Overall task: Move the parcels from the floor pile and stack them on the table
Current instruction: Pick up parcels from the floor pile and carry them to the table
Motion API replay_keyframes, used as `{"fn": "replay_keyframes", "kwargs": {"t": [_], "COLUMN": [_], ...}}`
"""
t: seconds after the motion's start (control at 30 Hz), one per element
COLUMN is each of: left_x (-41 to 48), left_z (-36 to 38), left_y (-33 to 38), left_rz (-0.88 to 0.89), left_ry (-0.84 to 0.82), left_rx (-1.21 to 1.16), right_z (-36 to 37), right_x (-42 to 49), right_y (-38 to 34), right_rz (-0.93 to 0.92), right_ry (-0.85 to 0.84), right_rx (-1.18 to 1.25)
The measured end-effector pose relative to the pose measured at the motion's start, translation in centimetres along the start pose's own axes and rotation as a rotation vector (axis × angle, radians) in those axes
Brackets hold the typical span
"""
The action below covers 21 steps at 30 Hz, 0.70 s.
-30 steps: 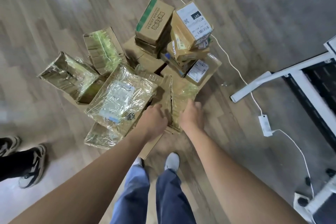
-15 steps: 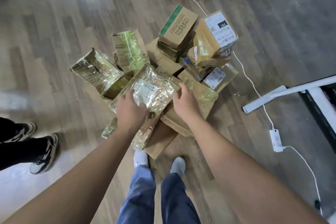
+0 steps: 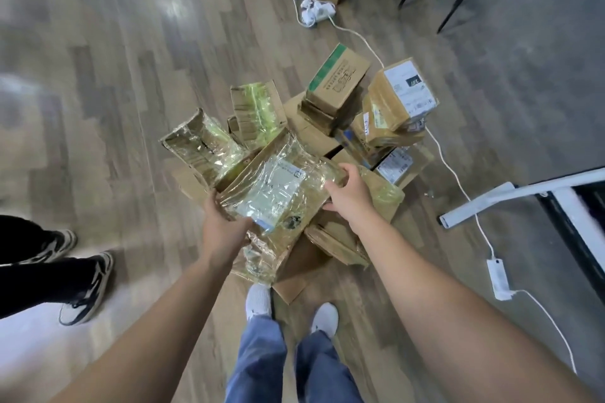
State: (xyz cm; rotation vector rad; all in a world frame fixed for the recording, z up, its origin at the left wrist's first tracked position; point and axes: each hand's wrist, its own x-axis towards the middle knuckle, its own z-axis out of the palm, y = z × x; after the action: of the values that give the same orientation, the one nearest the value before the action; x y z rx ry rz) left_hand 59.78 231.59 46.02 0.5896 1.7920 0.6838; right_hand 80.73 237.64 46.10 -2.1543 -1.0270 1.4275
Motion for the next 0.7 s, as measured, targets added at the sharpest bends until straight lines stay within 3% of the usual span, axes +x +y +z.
{"fn": "replay_keyframes", "kwargs": {"t": [0.23, 0.43, 0.7], "left_x": [-5.8, -9.9, -17.8], "left_z": [-2.4, 0.1, 10.4], "left_y": [7.2, 14.3, 18.5], "left_rz": [0.201, 0.297, 0.449], "left_ry": [0.041, -0.204, -0.415], "left_rx": [-0.095, -0.122, -0.11], "right_z": [-5.6, -14.0, -25.6], "right_x": [-6.6, -10.7, -16.0], "right_y": [-6.8, -8.5, -3.8], "right_rz": [-0.111, -0.142, -0.065], "right_ry": [0.066, 0.245, 0.517], "right_rx": [0.096, 0.188, 0.442]}}
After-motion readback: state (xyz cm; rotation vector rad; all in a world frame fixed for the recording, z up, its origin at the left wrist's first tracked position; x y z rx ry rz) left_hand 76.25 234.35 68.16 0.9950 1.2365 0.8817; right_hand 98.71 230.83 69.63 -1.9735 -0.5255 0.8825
